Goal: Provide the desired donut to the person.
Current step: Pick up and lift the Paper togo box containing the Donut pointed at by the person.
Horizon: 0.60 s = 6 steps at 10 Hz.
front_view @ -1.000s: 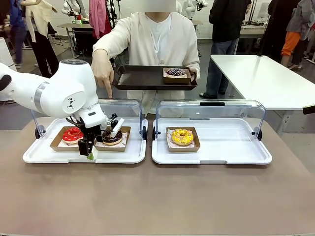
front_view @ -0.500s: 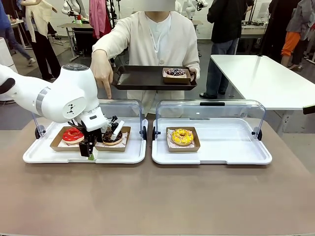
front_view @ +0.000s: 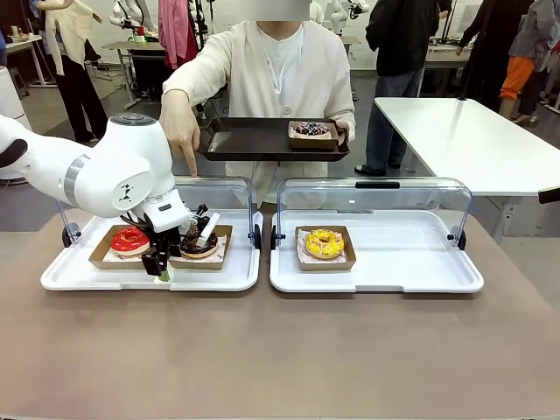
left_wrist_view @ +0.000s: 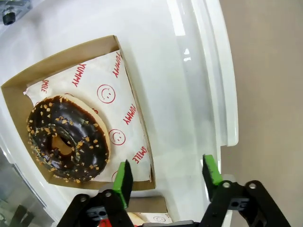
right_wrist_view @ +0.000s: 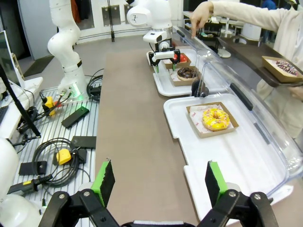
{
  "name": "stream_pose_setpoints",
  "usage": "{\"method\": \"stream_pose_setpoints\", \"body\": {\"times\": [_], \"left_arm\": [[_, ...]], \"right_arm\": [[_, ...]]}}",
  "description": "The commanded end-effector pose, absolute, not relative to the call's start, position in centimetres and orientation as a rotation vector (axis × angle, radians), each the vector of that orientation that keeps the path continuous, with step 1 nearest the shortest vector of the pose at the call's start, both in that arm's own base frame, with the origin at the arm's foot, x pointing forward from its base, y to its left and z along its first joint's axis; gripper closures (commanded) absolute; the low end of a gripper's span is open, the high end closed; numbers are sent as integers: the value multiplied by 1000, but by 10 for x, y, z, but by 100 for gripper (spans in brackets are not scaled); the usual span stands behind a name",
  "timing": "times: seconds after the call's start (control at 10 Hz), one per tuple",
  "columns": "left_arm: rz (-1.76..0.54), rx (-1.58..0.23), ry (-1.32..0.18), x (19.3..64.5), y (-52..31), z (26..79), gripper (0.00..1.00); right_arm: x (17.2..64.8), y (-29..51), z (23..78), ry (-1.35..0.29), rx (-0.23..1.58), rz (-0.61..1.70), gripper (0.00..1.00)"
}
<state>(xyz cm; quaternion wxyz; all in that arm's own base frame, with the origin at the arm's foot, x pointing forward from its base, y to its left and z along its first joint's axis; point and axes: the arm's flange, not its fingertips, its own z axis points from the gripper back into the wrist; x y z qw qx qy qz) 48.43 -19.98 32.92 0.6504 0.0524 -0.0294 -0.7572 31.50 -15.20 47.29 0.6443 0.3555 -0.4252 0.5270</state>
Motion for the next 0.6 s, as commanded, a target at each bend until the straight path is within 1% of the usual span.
{"method": "stream_pose_setpoints", "body": {"times": [0.0, 0.1, 0.2, 0.3, 0.4, 0.5], "left_arm": [[-1723, 101, -80, 485, -199, 332, 100], [-1723, 90, -90, 485, -198, 335, 100], [-1728, 85, -87, 487, -197, 336, 29], [-1728, 76, -83, 487, -197, 333, 38], [-1726, 74, -81, 486, -198, 331, 41], [-1735, 77, -82, 487, -197, 331, 94]], "right_arm": [[317, -153, 473, -980, 807, 1204, 0], [317, -153, 473, -980, 807, 1204, 0], [317, -153, 473, -980, 807, 1204, 0], [317, -153, 473, -980, 807, 1204, 0], [317, -153, 473, -980, 807, 1204, 0], [317, -153, 473, -980, 807, 1204, 0]]}}
